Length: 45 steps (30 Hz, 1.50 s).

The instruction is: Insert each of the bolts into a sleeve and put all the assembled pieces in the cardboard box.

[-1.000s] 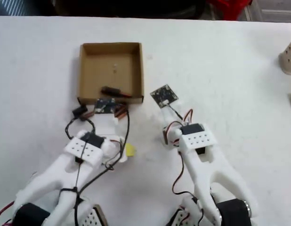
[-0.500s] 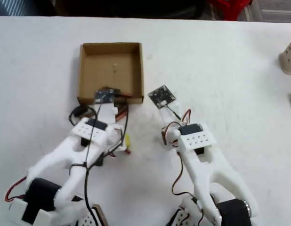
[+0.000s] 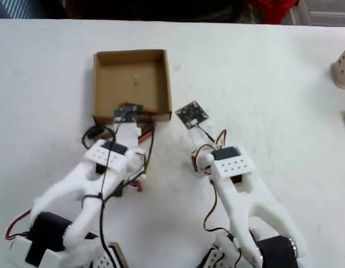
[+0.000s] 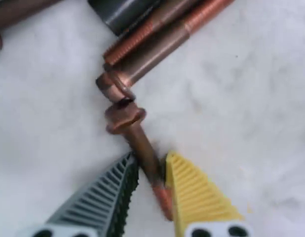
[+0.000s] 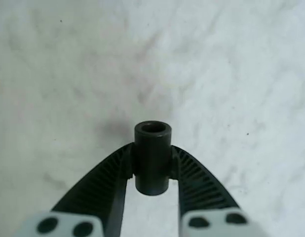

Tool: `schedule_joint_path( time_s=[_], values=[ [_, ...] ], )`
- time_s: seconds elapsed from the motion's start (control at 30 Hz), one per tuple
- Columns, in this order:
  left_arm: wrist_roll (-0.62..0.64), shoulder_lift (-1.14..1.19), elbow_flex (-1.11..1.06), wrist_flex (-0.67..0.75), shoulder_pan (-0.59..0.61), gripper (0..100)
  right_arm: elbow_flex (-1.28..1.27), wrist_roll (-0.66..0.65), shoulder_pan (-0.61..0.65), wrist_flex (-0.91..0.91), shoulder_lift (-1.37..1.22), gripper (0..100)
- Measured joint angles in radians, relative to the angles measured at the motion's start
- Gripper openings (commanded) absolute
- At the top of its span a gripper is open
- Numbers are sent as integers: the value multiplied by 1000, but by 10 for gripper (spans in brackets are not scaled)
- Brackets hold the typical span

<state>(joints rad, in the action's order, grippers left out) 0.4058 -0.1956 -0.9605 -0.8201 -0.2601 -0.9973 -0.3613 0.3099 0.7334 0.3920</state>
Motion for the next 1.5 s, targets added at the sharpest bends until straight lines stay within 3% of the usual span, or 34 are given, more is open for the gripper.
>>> schedule_joint_path(
  time_s=[0.53,0.73,0.83,1.0,1.27,1.5],
  values=[
    [-153,0,9,-29,-61,28,-15,-2,0,0,6,17],
    [-365,-94,-21,-40,-28,33,-15,-2,0,0,6,17],
    [-443,-183,-55,-41,-14,121,-15,-2,0,0,6,17],
    [-460,-296,-64,-115,23,302,-15,-2,0,0,6,17],
    [-470,-311,-64,-157,23,305,-15,-2,0,0,6,17],
    [-511,-180,-9,-157,23,266,-15,-2,0,0,6,17]
  ],
)
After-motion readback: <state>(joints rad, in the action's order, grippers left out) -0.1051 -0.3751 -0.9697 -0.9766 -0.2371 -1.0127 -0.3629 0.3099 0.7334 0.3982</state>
